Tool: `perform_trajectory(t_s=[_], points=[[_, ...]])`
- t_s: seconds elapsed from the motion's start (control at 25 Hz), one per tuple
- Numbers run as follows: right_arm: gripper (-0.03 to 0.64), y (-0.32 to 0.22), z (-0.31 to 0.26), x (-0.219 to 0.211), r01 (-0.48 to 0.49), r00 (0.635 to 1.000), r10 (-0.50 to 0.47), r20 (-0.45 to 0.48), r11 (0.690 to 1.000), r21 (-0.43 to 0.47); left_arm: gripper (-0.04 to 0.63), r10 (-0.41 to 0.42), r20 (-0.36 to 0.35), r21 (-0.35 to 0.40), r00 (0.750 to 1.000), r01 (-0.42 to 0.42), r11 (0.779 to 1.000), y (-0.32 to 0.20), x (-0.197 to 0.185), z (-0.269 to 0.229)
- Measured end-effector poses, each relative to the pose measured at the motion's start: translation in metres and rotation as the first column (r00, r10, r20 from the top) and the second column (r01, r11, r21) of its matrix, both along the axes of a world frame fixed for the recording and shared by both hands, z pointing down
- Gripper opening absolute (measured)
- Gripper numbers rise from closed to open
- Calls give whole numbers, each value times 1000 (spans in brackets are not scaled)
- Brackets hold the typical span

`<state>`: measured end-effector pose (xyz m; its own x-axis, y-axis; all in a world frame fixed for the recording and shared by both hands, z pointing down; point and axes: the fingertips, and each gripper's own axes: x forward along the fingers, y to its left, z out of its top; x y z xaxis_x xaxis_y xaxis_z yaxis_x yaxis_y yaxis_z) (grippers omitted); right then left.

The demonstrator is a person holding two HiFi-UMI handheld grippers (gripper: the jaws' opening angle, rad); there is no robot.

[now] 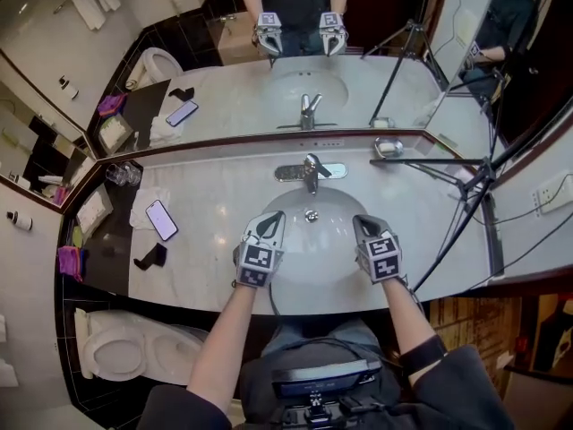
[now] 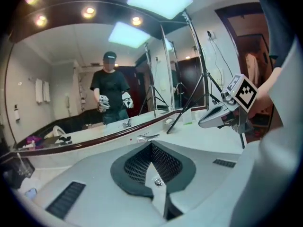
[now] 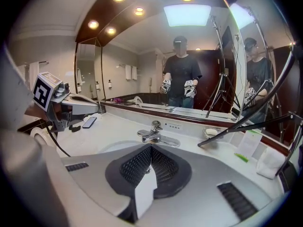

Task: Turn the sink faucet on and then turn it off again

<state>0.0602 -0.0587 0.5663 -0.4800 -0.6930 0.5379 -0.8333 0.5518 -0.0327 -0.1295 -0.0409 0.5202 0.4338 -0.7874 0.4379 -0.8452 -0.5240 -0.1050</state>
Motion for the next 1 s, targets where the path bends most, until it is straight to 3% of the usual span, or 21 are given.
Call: perform_trajectory(t_s=[0.16,0.48,1.0], points=[[21,5,-21,5,-2,1000,2,-17,1000,20,2,-75,-100,-61,992,69,996,16,-23,-6],[21,5,-40,8,16,999,-13,-34,997,69,0,-205,-201,-93,958,190,977,32,-64,-14],[21,12,-52,2,47,998,-44,-40,995,90,0,-274,-238,-79,932,262,962,53,-78,-21]])
